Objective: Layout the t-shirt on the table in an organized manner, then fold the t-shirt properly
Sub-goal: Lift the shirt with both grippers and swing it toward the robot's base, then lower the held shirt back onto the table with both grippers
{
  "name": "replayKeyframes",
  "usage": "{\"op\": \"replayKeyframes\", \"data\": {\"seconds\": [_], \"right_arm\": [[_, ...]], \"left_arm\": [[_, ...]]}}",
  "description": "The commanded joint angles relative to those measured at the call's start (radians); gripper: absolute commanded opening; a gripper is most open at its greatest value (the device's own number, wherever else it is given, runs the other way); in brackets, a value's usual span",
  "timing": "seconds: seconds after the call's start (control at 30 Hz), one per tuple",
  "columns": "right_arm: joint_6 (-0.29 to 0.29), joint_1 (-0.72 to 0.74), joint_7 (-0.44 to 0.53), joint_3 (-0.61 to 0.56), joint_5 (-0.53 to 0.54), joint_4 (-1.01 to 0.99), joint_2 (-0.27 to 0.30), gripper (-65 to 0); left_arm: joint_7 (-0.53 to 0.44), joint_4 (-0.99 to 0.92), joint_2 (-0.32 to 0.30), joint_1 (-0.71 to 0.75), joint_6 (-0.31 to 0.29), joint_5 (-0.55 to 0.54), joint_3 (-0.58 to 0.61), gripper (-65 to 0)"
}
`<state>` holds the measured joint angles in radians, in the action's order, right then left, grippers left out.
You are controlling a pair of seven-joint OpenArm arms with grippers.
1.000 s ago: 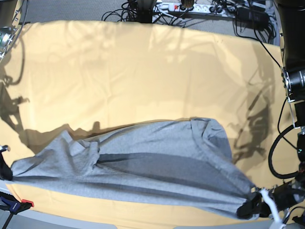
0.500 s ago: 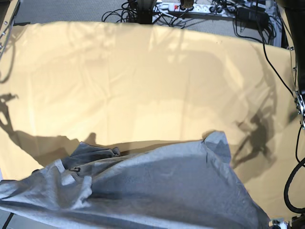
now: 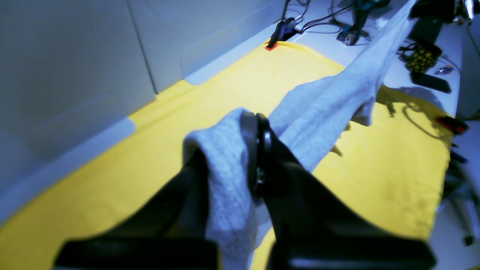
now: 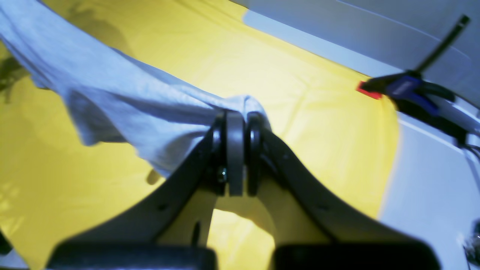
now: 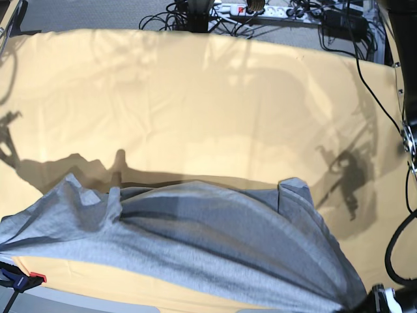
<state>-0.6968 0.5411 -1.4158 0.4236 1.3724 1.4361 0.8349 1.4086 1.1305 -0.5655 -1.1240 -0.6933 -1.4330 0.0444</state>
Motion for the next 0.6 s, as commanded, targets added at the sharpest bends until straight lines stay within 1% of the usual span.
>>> {"op": "replayKeyframes", "data": {"seconds": [0.0,0.13,0.23,0.37,0.5,0.57], "right_arm": [[-0.001,0.002,0.02,0.008,0.018,0.013,0.024,-65.0],[-0.001,-0.074,0.02,0.008,0.015,0.013,0.024,-65.0],[-0.001,-0.118,0.02,0.008,0.015,0.013,0.024,-65.0],[-0.001,-0.171,0.02,0.008,0.022,0.013,0.025,-65.0],[-0.001,-0.223,0.02,0.008,0.078,0.013,0.024,-65.0],[-0.001,-0.234,0.02,0.008,0.079,0.013,0.021,-65.0]], "left_arm": [[-0.012,0.008,-0.008,0.0,-0.005,-0.021,-0.007,-65.0],[-0.012,0.008,-0.008,0.103,-0.005,-0.03,-0.007,-65.0],[-0.012,0.008,-0.012,0.137,-0.005,-0.04,-0.007,-65.0],[-0.012,0.008,-0.037,0.171,-0.005,-0.051,-0.007,-65.0],[-0.012,0.008,-0.047,0.212,-0.005,-0.051,-0.003,-65.0],[-0.012,0.008,-0.047,0.24,-0.005,-0.051,-0.003,-65.0]]}}
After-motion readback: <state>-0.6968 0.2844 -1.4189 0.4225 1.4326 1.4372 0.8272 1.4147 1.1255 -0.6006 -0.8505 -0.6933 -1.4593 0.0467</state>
